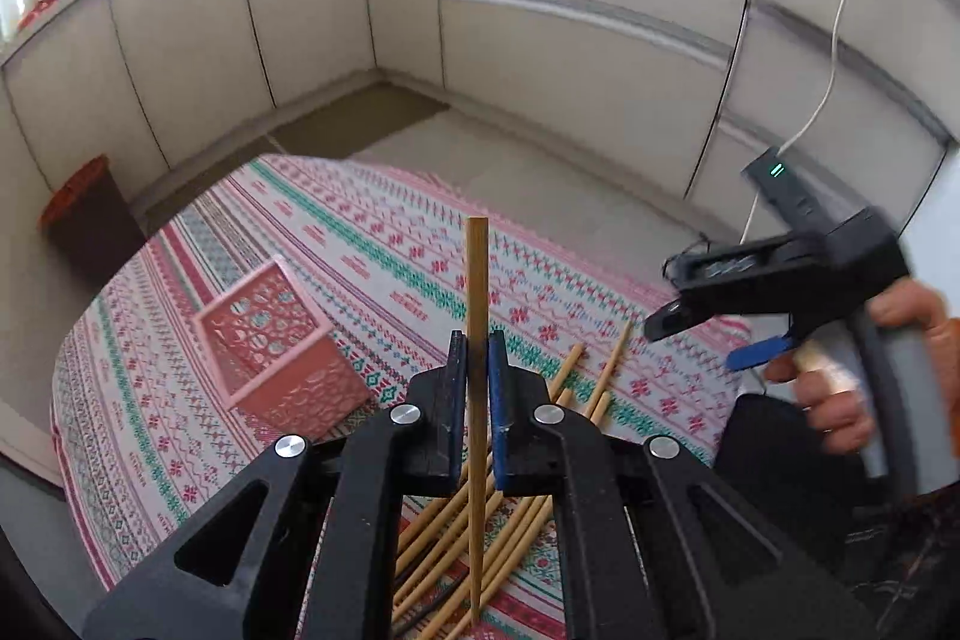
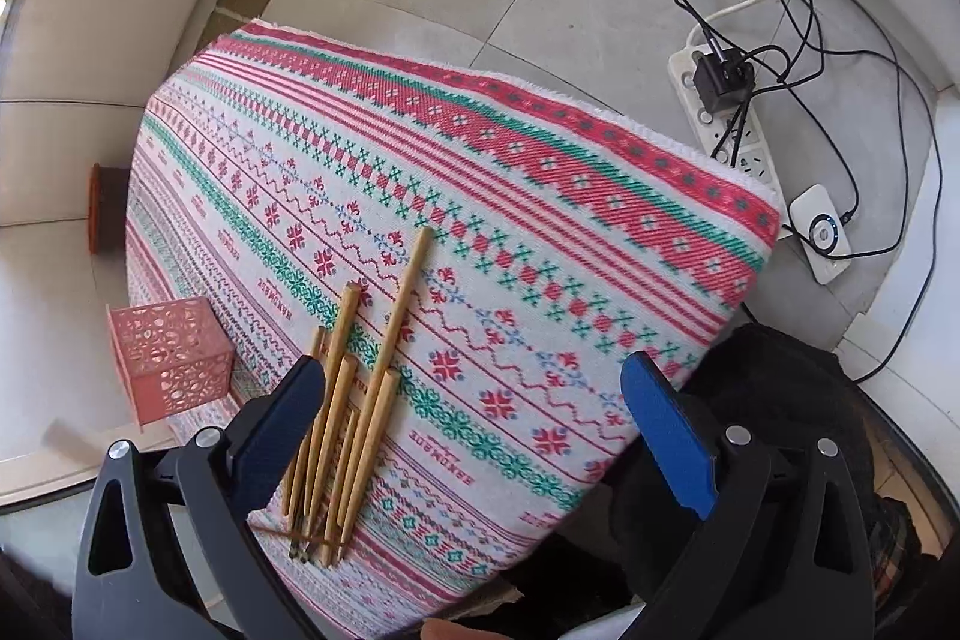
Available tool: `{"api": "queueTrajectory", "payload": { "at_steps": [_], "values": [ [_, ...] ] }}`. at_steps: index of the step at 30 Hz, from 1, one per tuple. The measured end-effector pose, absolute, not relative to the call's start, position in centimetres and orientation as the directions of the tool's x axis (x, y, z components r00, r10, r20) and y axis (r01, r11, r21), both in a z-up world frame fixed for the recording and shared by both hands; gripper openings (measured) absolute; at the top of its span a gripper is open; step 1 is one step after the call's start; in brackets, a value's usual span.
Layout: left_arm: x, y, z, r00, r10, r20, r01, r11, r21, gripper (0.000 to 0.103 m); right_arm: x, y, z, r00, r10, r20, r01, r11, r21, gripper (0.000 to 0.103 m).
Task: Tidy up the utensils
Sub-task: 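Lift the chopstick upright and drop it into the pink mesh cup with the left tool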
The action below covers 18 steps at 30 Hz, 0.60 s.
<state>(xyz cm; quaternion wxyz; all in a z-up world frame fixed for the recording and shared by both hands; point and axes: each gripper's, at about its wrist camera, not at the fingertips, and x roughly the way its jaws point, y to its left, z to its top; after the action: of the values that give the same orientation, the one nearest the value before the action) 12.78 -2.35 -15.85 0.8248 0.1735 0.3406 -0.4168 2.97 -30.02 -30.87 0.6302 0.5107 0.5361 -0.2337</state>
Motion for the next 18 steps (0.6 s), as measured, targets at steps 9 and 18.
{"api": "queueTrajectory", "payload": {
  "at_steps": [9, 18],
  "values": [
    [8.3, 3.2, -10.4, 0.559, -0.675, -0.481, 0.757, 0.653, -0.035, 0.006, 7.7, -27.9, -32.2, 0.103, 0.12, -0.987, 0.901, 0.409, 0.144, 0.071],
    [6.8, 5.2, -7.9, 0.596, -0.695, -0.403, 0.736, 0.673, -0.073, 0.006, 9.5, -27.2, -31.5, -0.016, -0.022, -1.0, 0.967, 0.253, -0.021, 0.027]
  ]
}}
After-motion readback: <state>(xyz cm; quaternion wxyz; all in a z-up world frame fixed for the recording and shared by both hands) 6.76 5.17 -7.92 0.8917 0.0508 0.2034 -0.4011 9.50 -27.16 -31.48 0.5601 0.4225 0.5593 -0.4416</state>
